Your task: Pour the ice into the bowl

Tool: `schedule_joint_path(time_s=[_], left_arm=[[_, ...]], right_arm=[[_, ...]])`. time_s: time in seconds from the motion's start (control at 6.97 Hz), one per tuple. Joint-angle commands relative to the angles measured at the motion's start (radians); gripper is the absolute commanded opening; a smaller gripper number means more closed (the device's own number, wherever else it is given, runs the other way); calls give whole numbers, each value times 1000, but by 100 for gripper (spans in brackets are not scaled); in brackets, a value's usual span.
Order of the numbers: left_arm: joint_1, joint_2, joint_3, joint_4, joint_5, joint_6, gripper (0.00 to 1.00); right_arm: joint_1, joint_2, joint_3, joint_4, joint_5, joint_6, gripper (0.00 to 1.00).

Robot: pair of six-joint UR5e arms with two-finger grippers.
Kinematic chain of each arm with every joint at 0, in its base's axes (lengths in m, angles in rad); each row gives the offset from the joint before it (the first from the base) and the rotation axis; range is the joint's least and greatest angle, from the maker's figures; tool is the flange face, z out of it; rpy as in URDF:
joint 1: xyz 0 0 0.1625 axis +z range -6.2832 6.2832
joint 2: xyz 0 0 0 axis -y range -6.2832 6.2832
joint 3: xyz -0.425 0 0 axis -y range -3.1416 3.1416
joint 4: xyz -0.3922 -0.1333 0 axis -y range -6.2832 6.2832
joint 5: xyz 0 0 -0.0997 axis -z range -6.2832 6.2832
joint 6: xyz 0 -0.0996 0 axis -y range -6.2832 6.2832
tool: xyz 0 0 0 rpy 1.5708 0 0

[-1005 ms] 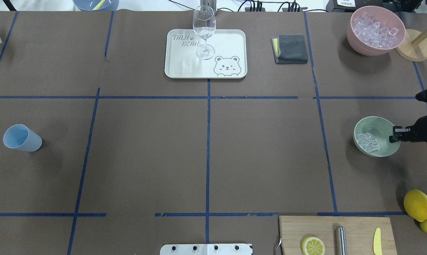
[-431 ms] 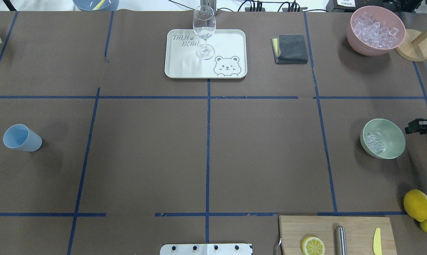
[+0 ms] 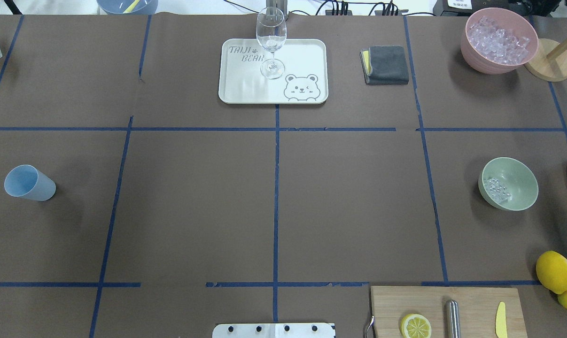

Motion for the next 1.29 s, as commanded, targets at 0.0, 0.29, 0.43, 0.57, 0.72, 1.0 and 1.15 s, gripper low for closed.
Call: schedule_joint_path(time_s=[0.0, 0.29, 0.43, 0.57, 0.72, 1.0, 1.15], left_arm=[[-2, 2, 5, 2, 2, -3, 100], [-3, 8, 6, 5, 5, -3, 100], [-5, 9, 8, 5, 7, 0, 100], [-9, 18, 8, 7, 7, 2, 100], [-43, 20, 22, 13, 8, 6, 100], [-98, 38, 49, 40, 8, 9, 100], [-116, 41, 51, 43, 8, 9, 100]], right_arm=[[144, 26, 1, -155, 92, -196, 100], [230, 24, -5, -215, 140, -201, 100], [255, 24, 4, -229, 148, -204, 100], [257, 27, 4, -234, 153, -204, 100], [257, 30, 4, -237, 147, -203, 100], [257, 27, -4, -220, 139, -203, 100], [257, 29, -7, -218, 136, -203, 100]])
